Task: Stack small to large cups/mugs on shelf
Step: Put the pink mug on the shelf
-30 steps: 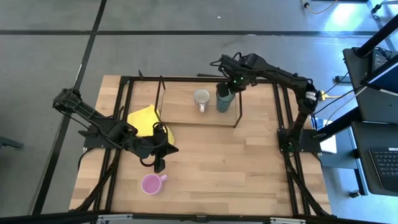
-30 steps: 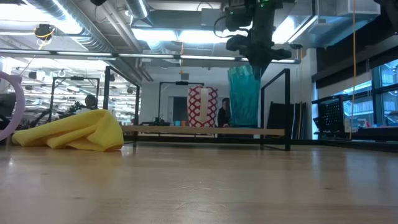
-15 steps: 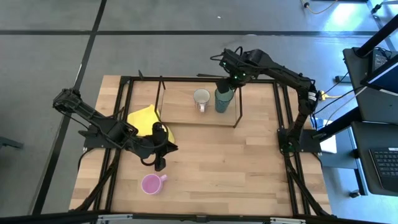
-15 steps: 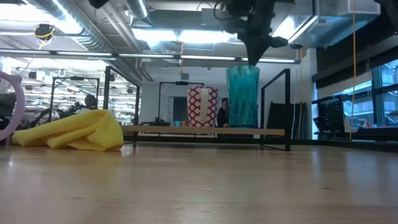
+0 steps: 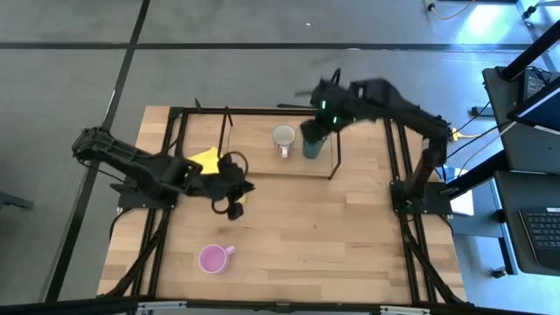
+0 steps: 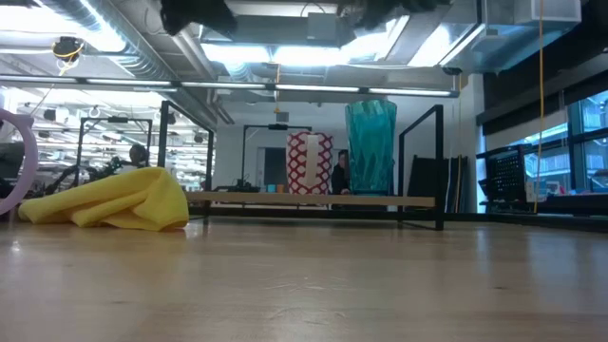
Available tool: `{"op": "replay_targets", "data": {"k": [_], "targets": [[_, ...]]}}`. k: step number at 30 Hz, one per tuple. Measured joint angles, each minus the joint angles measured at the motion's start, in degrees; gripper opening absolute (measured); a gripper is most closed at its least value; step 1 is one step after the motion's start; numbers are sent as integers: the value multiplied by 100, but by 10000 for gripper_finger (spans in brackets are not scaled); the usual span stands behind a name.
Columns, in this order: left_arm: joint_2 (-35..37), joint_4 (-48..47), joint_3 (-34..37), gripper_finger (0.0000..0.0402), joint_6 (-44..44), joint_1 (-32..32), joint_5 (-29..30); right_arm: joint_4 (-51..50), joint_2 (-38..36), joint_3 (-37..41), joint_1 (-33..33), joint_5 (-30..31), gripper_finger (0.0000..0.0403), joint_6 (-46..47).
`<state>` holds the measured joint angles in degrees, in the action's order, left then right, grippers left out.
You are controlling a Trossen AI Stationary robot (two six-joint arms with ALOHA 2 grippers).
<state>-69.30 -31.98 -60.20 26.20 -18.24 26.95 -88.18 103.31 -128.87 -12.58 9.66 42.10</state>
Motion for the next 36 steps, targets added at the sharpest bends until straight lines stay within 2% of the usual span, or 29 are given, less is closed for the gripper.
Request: {"op": "replay_targets", "data": {"k": [3, 8, 10, 13, 16, 19, 21, 25, 30, 36], "targets": [[0, -125, 0, 8, -167, 306, -358, 31, 23, 15, 833, 259, 7, 511], [0, -931, 0, 1, -90, 458, -1384, 715, 221, 464, 2119, 253, 8, 1149], [0, -1767, 0, 2, 252, 209, -1730, 1091, 272, 728, 2463, 263, 13, 1190], [0, -3195, 0, 2, 981, -451, -1811, 1567, 285, 1159, 2777, 268, 30, 1395], [9, -3901, 1, 10, 1964, -1206, -2003, 1994, 315, 1518, 2960, 233, 60, 1601], [121, -3680, 2, 30, 2929, -1962, -2372, 2491, 304, 1709, 3098, 102, 101, 1674], [130, -3269, 2, 49, 3480, -2445, -2398, 2788, 302, 1826, 3200, 46, 131, 1798], [43, -2580, 2, 87, 4174, -3200, -1798, 3244, 302, 2009, 3392, 92, 180, 2004], [-424, -2394, 2, 119, 4530, -3521, -1498, 3407, 302, 2159, 3609, 278, 208, 2362], [-1225, -1947, 2, 121, 4290, -3731, -1078, 3446, 302, 2161, 3908, 707, 211, 2815]]}}
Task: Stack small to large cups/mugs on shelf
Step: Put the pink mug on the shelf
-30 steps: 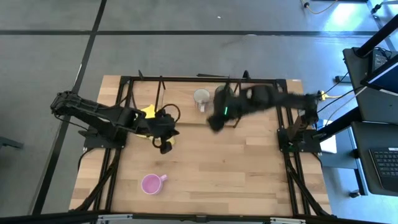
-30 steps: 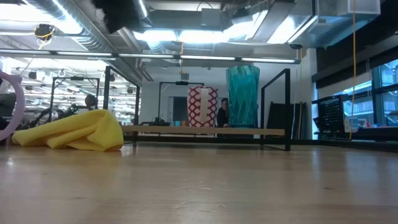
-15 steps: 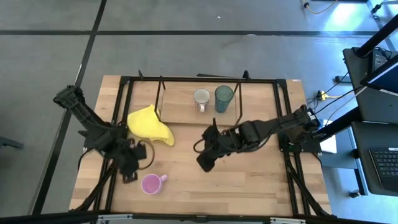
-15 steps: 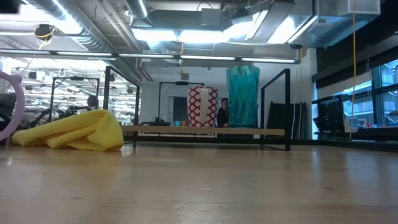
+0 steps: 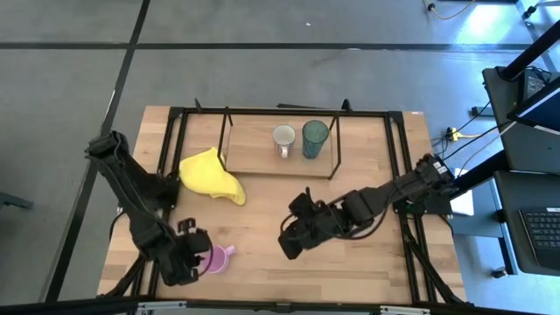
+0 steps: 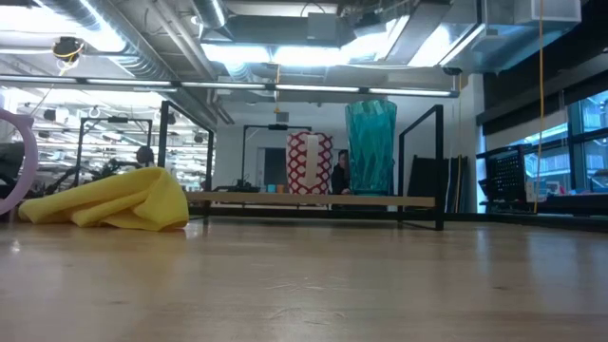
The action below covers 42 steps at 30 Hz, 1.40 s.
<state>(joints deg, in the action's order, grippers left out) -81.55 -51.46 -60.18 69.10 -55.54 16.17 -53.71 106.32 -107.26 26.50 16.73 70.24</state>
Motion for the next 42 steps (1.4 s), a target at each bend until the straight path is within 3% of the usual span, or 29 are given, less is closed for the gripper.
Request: {"op": "replay_targets", "data": {"k": [6, 13, 17, 22, 29, 33, 39, 42], "targets": [[-213, 72, 0, 120, 236, -5, 483, -5, 0, 0, 246, 277, 211, 363], [-215, -28, 0, 120, 365, 98, 616, -17, 0, 0, 361, 422, 211, 439], [-236, -49, 160, 120, 343, 177, 612, -67, 0, 0, 361, 425, 211, 428], [-252, 416, 550, 120, 405, 279, 130, -228, 0, 0, 359, 422, 211, 426], [-222, 380, 556, 120, 614, 385, 39, -300, 0, 0, 359, 422, 211, 416], [-324, 401, 557, 99, -419, 446, 89, -299, 0, 0, 330, 351, 206, 412], [-434, 422, 562, 17, -2707, 745, 108, -295, 0, 0, 326, 272, 181, 608], [-368, 498, 551, 10, -4020, 985, 69, -277, 0, 0, 328, 264, 166, 746]]}}
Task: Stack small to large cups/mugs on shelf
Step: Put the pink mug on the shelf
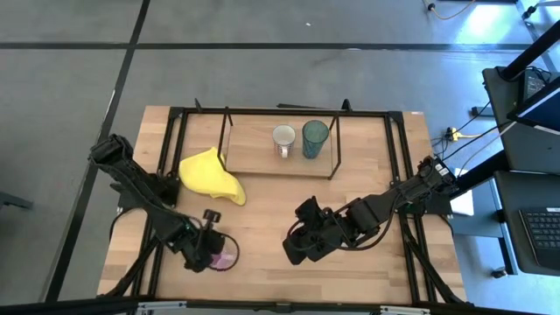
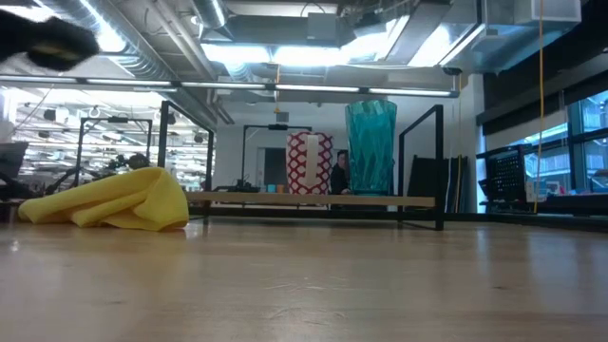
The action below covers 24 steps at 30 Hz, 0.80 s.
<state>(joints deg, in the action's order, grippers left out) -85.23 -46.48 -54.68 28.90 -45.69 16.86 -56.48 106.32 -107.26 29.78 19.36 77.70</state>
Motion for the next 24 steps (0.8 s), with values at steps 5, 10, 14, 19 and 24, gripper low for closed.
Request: {"op": "replay_targets", "data": {"k": [5, 10, 14, 19, 24], "targets": [[257, 211, -21, 5, -2280, 593, -338, 13, 0, 0, 17, -2, 147, 181], [384, 464, -174, 3, -4256, 1023, -1203, 30, -2, 0, 17, -72, 132, 313], [380, 560, -148, 4, -4847, 1165, -1619, 226, -2, 0, 28, -106, 129, 344], [380, 1213, 109, 26, -5047, 1294, -1897, 314, -2, 0, 31, -104, 129, 348], [380, 1396, 367, 46, -5035, 1388, -2032, 297, -2, 0, 31, -101, 128, 338]]}}
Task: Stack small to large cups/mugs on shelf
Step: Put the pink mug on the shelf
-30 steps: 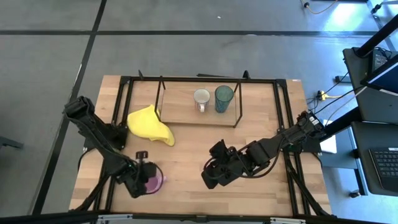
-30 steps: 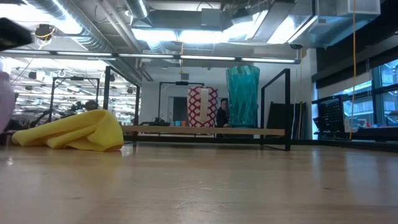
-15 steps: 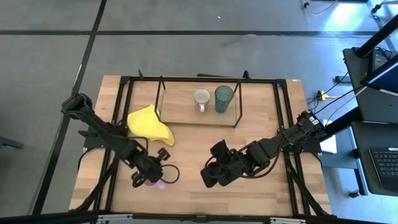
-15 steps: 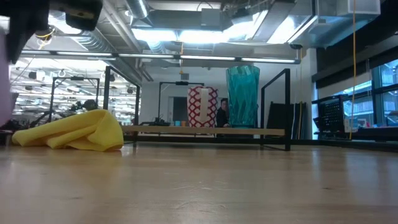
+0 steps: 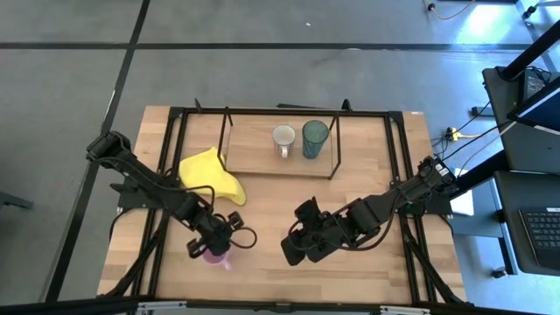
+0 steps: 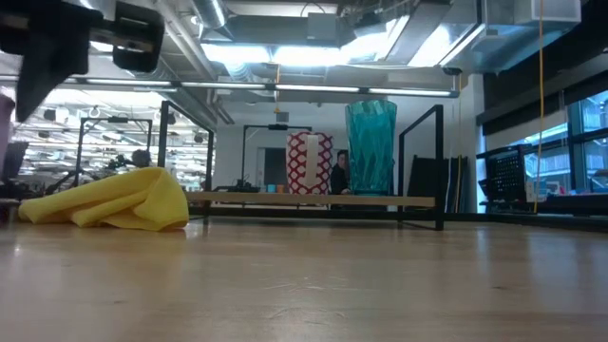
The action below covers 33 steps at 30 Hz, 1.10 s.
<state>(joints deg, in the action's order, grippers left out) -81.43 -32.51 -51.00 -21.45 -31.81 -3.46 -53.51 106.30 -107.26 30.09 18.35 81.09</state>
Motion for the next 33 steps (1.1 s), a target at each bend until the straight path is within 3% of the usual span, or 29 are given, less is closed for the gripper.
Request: {"op": "replay_targets", "data": {"k": [7, 13, 17, 23, 29, 33], "targets": [[0, -269, -373, 69, 171, 85, 640, -157, 0, 0, -4, 2, 128, -38], [30, -1229, -1240, 77, 1860, 181, 728, -409, 0, 0, -11, 4, 128, -65], [38, -1996, -1590, 75, 4148, 87, 750, -495, -2, 0, -11, 12, 128, -188], [26, -2078, -1231, 74, 7878, -546, 949, -495, -2, 0, -93, 20, 128, -653], [22, -2390, -1196, 74, 10488, -901, 1376, -493, -4, 0, -273, 15, 129, -1117], [4, -2372, -1196, 74, 11677, -999, 1548, -491, -4, 0, -387, 13, 129, -1388]]}}
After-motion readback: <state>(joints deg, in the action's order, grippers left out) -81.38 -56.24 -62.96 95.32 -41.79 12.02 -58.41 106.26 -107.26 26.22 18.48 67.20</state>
